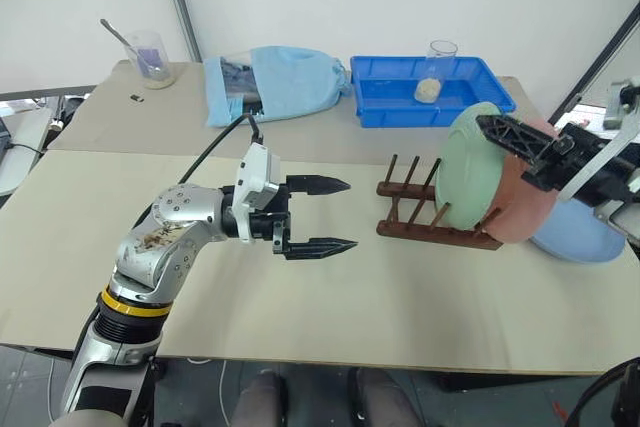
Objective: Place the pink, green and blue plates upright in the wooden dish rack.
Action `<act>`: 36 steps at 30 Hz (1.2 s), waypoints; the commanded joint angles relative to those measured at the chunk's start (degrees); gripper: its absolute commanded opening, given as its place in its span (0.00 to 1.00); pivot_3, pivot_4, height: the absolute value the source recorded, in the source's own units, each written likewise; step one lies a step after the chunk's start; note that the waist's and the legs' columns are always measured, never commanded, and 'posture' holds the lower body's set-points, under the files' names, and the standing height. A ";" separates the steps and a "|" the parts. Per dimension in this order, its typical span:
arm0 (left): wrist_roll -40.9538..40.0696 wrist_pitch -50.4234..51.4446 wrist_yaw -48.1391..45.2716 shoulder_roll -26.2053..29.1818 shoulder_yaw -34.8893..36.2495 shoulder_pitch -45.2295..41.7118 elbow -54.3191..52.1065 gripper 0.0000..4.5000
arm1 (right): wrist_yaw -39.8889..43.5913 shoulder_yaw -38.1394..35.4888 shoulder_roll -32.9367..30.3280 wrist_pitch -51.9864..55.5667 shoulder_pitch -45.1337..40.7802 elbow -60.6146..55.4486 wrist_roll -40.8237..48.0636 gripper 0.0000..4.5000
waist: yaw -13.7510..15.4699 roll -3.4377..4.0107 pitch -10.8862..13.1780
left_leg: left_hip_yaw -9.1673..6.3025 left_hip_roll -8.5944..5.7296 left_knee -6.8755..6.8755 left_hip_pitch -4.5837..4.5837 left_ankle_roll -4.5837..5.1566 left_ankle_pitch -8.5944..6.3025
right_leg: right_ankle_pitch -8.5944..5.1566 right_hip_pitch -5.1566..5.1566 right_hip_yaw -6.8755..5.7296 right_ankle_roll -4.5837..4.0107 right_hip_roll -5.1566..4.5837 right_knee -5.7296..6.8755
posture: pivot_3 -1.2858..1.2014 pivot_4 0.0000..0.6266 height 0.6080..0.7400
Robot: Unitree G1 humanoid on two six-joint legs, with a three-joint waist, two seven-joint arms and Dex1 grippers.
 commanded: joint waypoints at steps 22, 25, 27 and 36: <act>2.93 -2.76 -6.07 1.16 -6.09 -0.43 -4.12 1.00 | 52.12 -25.49 -18.06 -28.36 51.76 -0.25 -57.91 0.99 | 0.24 0.08 0.00 | 0.12 -0.02 0.07 0.00 0.02 -0.03 | 0.15 0.17 -0.03 0.22 -0.12 -0.55 | 0.52 0.24 0.67; 3.46 -3.09 -5.79 0.78 -6.62 -0.08 -4.72 1.00 | 48.17 -14.31 -18.43 -37.85 46.68 7.22 -64.38 0.99 | -0.49 0.05 0.01 | 0.20 0.01 0.06 0.13 0.00 -0.03 | 0.17 0.23 0.00 0.19 -0.12 -0.54 | 0.52 0.24 0.67; 3.81 -3.37 -5.42 0.58 -6.82 0.12 -4.99 1.00 | 45.99 -6.82 -17.79 -41.42 41.07 11.61 -67.27 0.99 | -0.80 0.11 0.02 | 0.26 0.00 0.06 0.17 0.00 -0.02 | 0.19 0.22 0.05 0.17 -0.11 -0.50 | 0.52 0.24 0.67; 4.31 -3.20 -2.91 -0.27 -6.67 0.84 -6.60 1.00 | 36.35 15.45 -9.86 -54.33 18.12 32.08 -80.53 0.99 | -0.28 0.19 0.02 | 0.21 -0.07 -0.02 0.13 0.01 -0.02 | 0.19 0.17 0.12 0.17 -0.05 -0.42 | 0.52 0.24 0.67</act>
